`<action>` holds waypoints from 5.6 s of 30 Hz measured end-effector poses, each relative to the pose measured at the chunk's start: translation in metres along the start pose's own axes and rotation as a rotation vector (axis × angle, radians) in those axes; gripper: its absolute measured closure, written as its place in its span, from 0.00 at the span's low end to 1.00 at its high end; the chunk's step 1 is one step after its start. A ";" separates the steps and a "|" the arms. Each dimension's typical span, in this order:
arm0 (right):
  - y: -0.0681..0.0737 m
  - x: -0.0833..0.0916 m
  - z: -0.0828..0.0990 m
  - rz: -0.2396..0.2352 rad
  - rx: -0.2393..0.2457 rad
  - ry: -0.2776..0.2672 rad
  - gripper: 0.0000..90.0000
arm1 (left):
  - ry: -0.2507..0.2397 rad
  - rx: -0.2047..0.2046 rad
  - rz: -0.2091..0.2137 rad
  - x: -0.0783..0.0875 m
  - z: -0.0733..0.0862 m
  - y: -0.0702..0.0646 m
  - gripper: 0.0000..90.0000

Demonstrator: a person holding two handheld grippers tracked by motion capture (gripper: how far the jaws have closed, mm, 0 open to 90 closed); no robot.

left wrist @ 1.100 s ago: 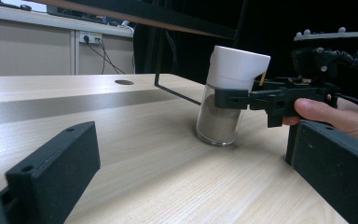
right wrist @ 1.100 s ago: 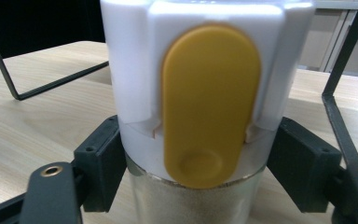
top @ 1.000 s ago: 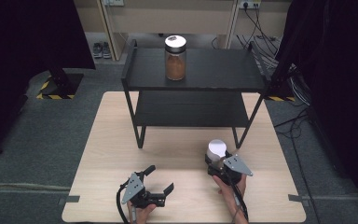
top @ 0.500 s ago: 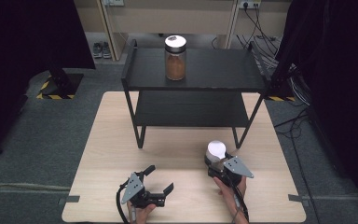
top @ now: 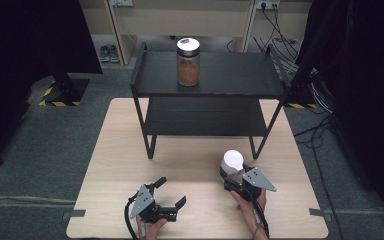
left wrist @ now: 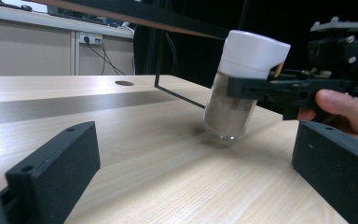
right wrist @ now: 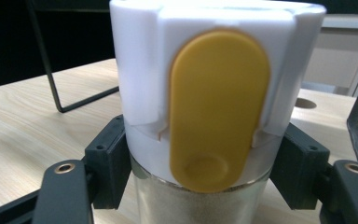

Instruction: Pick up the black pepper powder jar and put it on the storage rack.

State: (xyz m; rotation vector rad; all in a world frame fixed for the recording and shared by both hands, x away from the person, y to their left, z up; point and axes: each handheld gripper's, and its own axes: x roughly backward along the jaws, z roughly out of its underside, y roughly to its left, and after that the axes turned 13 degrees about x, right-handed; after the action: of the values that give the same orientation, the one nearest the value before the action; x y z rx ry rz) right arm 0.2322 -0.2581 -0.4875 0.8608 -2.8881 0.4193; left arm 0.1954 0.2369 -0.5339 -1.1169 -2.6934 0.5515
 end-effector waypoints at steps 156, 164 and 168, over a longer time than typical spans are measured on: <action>-0.090 -0.068 -0.324 0.000 0.035 -0.005 0.34 | -0.007 0.021 0.009 0.001 0.001 0.002 0.00; -0.089 -0.078 -0.327 0.027 0.019 0.013 0.34 | -0.010 0.022 0.010 0.001 0.001 0.003 0.00; -0.088 -0.082 -0.327 0.038 0.013 0.020 0.34 | -0.011 0.023 0.010 0.001 0.002 0.003 0.00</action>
State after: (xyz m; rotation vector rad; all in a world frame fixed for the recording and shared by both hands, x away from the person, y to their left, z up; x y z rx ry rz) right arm 0.3546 -0.1917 -0.1685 0.8006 -2.8904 0.4485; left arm 0.1959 0.2393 -0.5364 -1.1257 -2.6846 0.5905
